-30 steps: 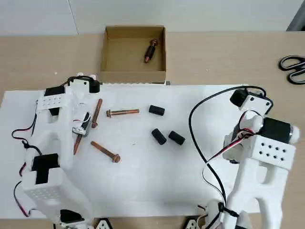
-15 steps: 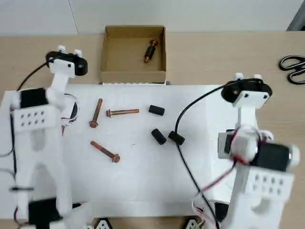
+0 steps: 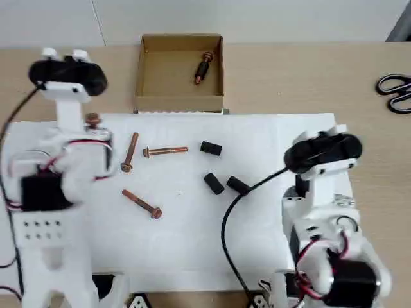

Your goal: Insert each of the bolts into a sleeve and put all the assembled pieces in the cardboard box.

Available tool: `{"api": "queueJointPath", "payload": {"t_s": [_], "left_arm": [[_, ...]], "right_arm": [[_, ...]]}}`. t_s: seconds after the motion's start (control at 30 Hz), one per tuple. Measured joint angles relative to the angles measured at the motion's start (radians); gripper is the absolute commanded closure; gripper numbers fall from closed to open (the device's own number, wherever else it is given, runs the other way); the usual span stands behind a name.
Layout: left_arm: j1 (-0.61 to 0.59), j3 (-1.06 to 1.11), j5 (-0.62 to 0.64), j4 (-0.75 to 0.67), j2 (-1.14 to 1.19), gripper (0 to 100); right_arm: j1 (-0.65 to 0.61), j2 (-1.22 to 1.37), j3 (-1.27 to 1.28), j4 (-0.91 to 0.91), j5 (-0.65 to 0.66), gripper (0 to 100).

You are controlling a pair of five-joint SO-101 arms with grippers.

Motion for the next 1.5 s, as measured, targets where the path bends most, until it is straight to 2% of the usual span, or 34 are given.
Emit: {"api": "queueJointPath", "payload": {"t_s": [0.13, 0.37, 0.7, 0.9, 1.17, 1.5], "left_arm": [[0.101, 0.161, 0.126, -0.129, -0.138, 100], [0.192, 0.474, 0.324, -0.338, -0.405, 100], [0.199, 0.76, 0.526, -0.466, -0.73, 100], [0.307, 0.813, 0.652, -0.473, -0.862, 100], [0.391, 0.816, 0.675, -0.473, -0.934, 100], [0.537, 0.856, 0.675, -0.473, -0.936, 100]], "right_arm": [[-0.117, -0.129, 0.138, -0.106, 0.0, 99.5], [-0.319, -0.333, 0.371, -0.247, 0.0, 99.5], [-0.483, -0.408, 0.64, -0.42, 0.0, 99.5], [-0.595, -0.41, 0.766, -0.528, 0.0, 99.5], [-0.698, -0.41, 0.816, -0.577, 0.0, 99.5], [-0.713, -0.41, 0.818, -0.666, 0.0, 99.5]]}}
